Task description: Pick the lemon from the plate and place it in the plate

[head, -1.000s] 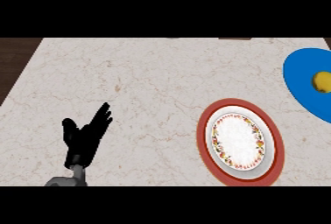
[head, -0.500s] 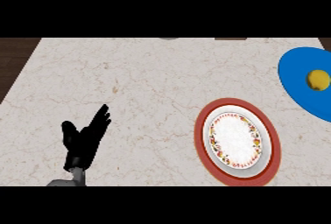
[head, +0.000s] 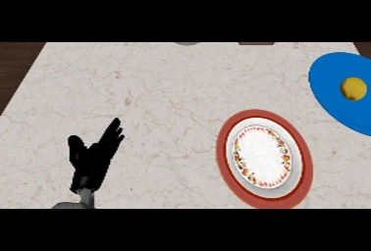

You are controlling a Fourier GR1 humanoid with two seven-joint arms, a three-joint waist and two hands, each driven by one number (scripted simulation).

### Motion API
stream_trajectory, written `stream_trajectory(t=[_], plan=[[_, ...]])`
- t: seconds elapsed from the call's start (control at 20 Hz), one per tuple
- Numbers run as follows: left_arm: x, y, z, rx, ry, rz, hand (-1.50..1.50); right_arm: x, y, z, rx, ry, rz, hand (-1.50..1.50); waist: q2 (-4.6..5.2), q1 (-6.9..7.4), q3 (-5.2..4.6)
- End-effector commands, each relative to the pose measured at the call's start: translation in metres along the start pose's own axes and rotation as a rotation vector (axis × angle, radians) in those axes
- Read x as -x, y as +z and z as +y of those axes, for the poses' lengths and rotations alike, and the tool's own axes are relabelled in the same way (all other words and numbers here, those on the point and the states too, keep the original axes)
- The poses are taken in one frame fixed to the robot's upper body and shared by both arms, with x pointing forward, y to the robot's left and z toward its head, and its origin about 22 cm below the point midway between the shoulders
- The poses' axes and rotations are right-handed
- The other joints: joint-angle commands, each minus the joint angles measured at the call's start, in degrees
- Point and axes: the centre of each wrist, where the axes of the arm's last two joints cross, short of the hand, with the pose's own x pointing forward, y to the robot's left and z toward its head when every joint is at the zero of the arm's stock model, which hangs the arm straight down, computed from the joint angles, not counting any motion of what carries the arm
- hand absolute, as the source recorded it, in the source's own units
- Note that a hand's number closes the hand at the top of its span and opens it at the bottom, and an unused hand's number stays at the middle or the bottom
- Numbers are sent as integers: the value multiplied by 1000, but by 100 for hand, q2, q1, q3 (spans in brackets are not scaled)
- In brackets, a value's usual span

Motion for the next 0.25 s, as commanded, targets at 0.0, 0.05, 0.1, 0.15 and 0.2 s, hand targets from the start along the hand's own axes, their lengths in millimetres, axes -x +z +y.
stream_trajectory(t=[0.0,0.05,0.1,0.15,0.2], plan=[[-9,-10,7,4,7,9,0,1,4,-5,-50,-33,-38,-150,-12,-37,-18],[-2,-2,5,-4,6,14,0,13,21,-8,-54,-14,-28,-150,-11,-27,-10],[3,-2,17,-11,-7,23,0,6,16,-11,-59,-6,-30,-150,-13,-29,-15],[-3,1,6,13,-5,-2,0,15,23,-6,-45,2,-28,-150,-5,3,-2],[16,4,5,-3,3,18,0,20,28,-5,-47,18,-45,-150,-13,-28,-11]])
